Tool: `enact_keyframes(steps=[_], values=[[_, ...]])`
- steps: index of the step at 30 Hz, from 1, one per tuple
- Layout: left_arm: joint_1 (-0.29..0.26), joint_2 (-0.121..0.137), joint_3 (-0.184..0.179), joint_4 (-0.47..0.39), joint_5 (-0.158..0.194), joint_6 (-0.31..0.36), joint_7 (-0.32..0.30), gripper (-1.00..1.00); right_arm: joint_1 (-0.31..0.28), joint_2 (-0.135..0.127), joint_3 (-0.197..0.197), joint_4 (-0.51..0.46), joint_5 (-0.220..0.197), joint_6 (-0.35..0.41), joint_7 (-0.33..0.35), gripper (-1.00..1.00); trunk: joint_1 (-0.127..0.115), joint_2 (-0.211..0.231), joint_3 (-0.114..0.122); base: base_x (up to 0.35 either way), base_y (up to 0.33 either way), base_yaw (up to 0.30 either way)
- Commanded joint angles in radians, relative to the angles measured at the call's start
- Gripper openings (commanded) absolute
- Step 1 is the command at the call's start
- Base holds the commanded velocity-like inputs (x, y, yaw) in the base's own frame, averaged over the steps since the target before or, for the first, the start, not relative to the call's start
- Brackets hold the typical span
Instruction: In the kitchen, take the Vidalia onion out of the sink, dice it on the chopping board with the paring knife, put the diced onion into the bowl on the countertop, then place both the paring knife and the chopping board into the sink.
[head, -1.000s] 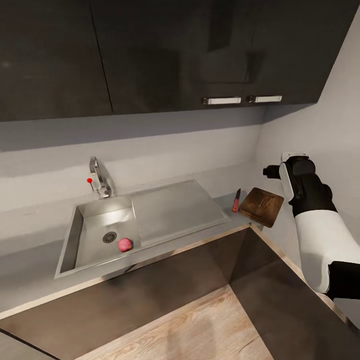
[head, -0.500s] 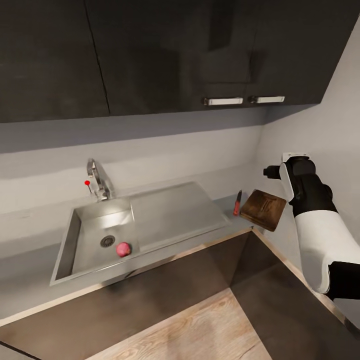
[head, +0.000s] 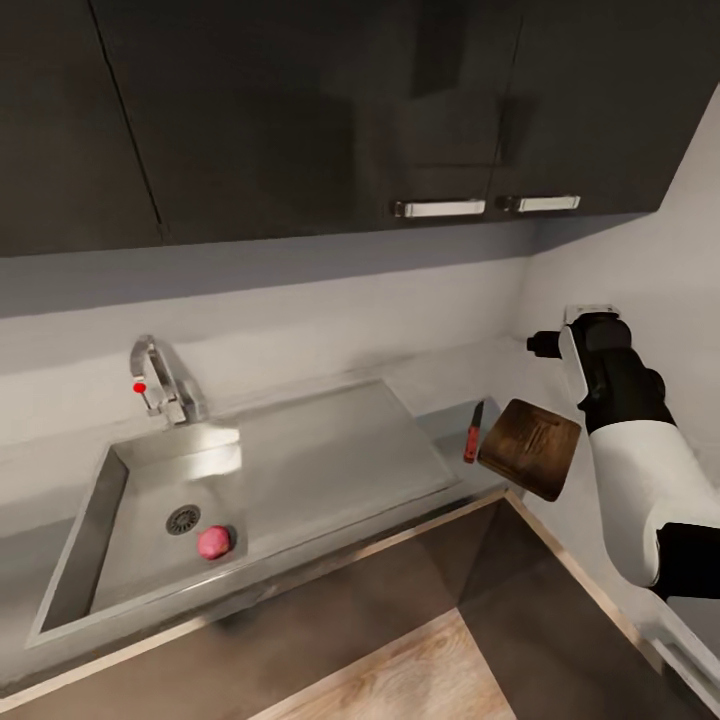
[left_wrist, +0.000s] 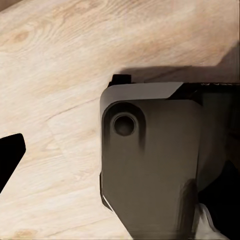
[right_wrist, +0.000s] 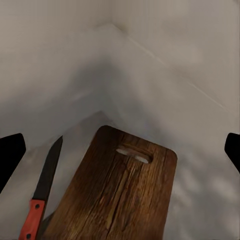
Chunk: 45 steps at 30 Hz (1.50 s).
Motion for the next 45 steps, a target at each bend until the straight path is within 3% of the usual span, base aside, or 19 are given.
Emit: enact_keyframes(steps=[1,8,12,21,45], values=[[0.015,-0.009,-0.009,0.003,0.01,-0.001,0.002,1.0,-0.001,-0.002,0.0,-0.001,0.004,0.005,0.001,1.0,0.001,-0.002,-0.002,0.148,-0.107,0.0],[0.058,-0.018,-0.007,0.003,0.01,-0.001,0.005,1.0,-0.001,-0.03,0.0,0.006,0.003,0.005,0.001,1.0,0.001,-0.002,-0.002,0.04,-0.029,0.0],[0.062,-0.017,-0.007,0.003,0.01,-0.001,0.006,1.0,-0.001,-0.072,0.0,0.06,0.0,-0.005,0.005,1.0,0.001,-0.002,-0.002,0.004,-0.003,0.0],[0.065,-0.016,-0.007,0.003,0.01,-0.001,0.006,1.0,0.002,-0.165,-0.002,0.237,0.001,-0.176,0.101,1.0,0.001,-0.002,-0.002,0.0,0.0,0.0],[0.065,-0.015,-0.007,0.003,0.01,-0.001,0.005,1.0,0.005,-0.17,-0.001,0.263,0.001,-0.193,0.114,1.0,0.001,-0.002,-0.002,0.0,0.0,0.0]])
